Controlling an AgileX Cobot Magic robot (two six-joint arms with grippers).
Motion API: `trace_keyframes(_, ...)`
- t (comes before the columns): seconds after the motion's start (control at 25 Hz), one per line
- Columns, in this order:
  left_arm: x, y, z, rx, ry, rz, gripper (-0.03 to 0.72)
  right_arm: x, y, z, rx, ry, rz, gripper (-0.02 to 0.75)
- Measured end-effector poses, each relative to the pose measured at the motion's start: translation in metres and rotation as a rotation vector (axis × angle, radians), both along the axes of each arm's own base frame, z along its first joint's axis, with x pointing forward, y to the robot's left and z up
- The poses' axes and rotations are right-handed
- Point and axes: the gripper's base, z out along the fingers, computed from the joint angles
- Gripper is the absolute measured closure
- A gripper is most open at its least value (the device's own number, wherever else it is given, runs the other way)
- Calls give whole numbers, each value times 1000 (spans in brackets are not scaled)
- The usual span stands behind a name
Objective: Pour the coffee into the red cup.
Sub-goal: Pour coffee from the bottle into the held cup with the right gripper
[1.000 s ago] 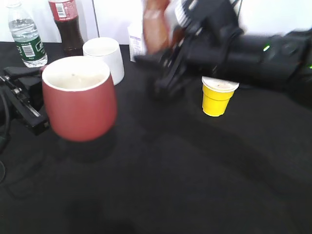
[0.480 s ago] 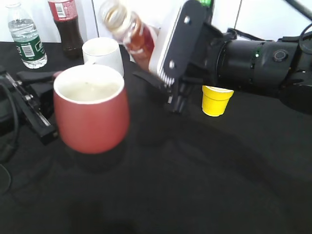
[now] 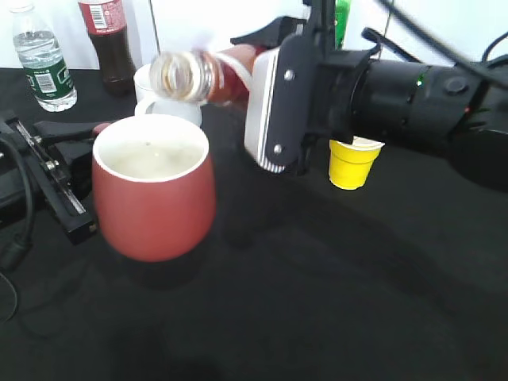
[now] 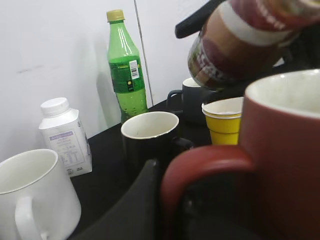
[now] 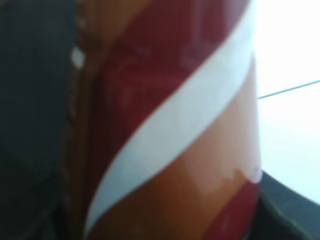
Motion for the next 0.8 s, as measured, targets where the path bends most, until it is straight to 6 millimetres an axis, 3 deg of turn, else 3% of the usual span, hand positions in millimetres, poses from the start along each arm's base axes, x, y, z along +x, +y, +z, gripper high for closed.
trace_keyframes(0.8, -2, -1, 3, -18, -23, -24, 642, 5, -2, 10, -101, -293, -19, 209)
